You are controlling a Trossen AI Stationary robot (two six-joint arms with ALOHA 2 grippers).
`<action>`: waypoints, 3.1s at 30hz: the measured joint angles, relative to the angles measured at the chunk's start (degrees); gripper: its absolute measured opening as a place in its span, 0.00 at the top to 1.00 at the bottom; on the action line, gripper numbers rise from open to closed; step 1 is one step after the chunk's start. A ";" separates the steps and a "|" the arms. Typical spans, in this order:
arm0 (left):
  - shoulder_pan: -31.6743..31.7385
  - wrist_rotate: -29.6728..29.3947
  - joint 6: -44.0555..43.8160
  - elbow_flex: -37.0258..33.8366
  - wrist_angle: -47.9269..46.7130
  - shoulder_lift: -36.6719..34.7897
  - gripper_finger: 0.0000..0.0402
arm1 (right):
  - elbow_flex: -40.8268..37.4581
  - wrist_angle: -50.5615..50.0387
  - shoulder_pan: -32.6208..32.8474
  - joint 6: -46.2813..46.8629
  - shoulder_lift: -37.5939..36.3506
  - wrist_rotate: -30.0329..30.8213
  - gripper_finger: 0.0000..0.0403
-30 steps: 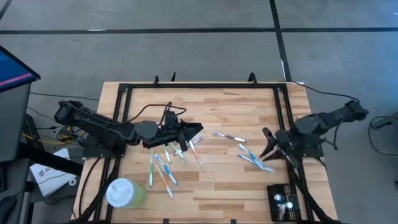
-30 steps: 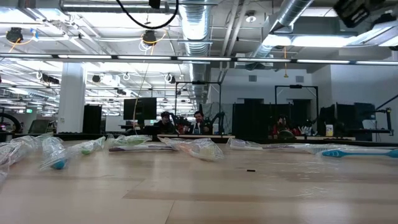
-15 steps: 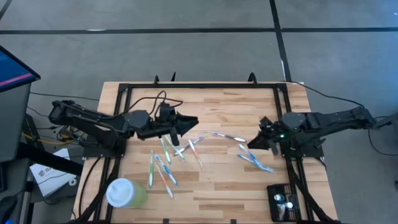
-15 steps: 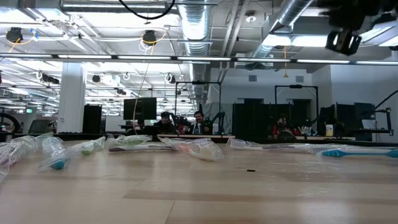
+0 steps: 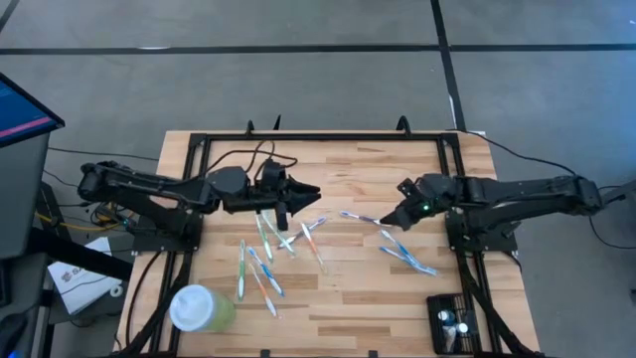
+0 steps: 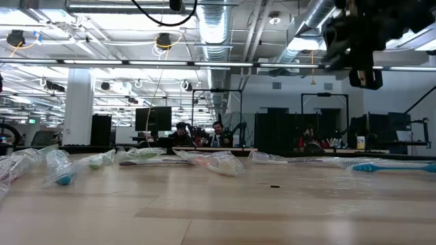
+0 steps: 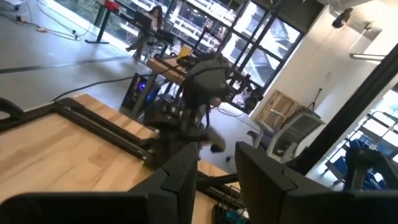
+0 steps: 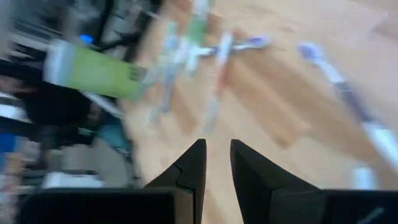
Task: Pick & Place toothbrushing station
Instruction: Put the right purple toothbrush into the black organizer
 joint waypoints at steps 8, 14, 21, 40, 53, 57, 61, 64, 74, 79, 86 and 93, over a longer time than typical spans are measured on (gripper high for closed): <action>1.71 0.06 0.21 0.00 0.05 -0.01 0.74 | -0.02 2.14 -8.43 3.23 2.74 -0.13 0.84; 1.72 0.05 0.55 0.00 0.05 -0.02 0.74 | 0.02 14.55 -15.02 -3.57 7.21 -9.96 0.84; 1.96 2.35 0.77 0.00 -0.10 0.00 0.74 | -0.02 15.19 -18.52 -5.61 16.19 -21.95 0.84; 2.27 5.60 2.41 0.00 -3.04 0.00 0.74 | 20.29 -16.32 -16.93 -30.91 31.18 -20.17 0.84; 2.27 6.90 2.41 0.00 -3.69 -0.01 0.74 | 25.79 -25.46 -14.74 -42.46 41.93 -16.85 0.84; 2.00 7.18 2.39 0.00 -4.49 0.00 0.74 | 25.79 -25.11 -14.65 -43.04 43.10 -16.52 0.84; 2.00 7.20 2.39 0.00 -5.41 -0.01 0.74 | 25.81 -25.01 -14.65 -43.14 43.04 -16.52 0.84; 2.00 7.20 2.39 0.00 -5.44 0.00 0.74 | 25.79 -25.21 -14.70 -42.90 42.60 -16.52 0.84; 2.00 7.21 2.39 0.00 -5.99 0.00 0.74 | 25.79 -25.37 -14.53 -41.19 42.56 -16.70 0.84; 2.00 7.22 2.39 0.00 -6.47 -0.01 0.74 | 25.79 -25.77 -14.32 -41.17 42.56 -16.70 0.84; 2.00 7.22 2.35 0.00 -8.28 0.00 0.74 | 25.79 -26.05 -14.32 -41.17 42.56 -15.93 0.84; 2.00 7.22 2.35 0.00 -8.41 0.00 0.74 | 25.79 -26.72 -14.32 -39.71 42.56 -15.19 0.84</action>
